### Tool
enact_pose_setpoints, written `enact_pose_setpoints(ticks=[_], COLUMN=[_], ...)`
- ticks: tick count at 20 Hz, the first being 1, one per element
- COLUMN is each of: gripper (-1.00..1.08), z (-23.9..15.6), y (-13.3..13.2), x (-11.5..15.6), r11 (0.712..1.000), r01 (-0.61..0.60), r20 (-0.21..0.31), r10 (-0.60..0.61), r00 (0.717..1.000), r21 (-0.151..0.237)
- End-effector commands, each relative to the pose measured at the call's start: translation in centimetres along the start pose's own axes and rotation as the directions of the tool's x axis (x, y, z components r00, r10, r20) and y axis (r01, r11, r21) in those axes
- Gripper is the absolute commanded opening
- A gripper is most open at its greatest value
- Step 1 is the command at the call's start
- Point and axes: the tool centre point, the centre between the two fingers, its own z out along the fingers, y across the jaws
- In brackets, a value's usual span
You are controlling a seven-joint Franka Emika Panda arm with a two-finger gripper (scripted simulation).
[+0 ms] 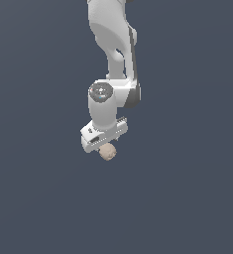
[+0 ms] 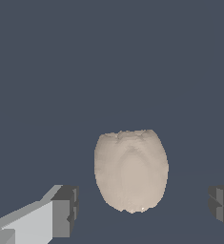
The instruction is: Pick up the object and move it to a goal position.
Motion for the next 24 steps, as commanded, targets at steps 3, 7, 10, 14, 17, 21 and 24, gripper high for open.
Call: enact_pose_setpoints(ticks=[3, 7, 10, 14, 17, 21, 24], gripper=[1.00, 1.00, 1.00, 1.00, 1.00, 1.00, 1.00], z=[0.7, 1.0, 1.1, 1.4, 2.4, 4.6, 5.7], y=[0.0, 0.0, 0.0, 0.0, 0.0, -0.1, -0.1], x=[-0.1, -0.1, -0.1, -0.1, -0.1, -0.2, -0.2], r11=[0.998, 0.995, 0.995, 0.995, 0.995, 0.995, 0.995], r01=[0.066, 0.095, 0.102, 0.098, 0.099, 0.101, 0.102], r20=[0.000, 0.001, 0.001, 0.001, 0.001, 0.001, 0.001], r10=[-0.066, -0.095, -0.102, -0.098, -0.099, -0.101, -0.102], r00=[0.998, 0.995, 0.995, 0.995, 0.995, 0.995, 0.995], r21=[0.000, 0.000, 0.000, 0.000, 0.000, 0.000, 0.000])
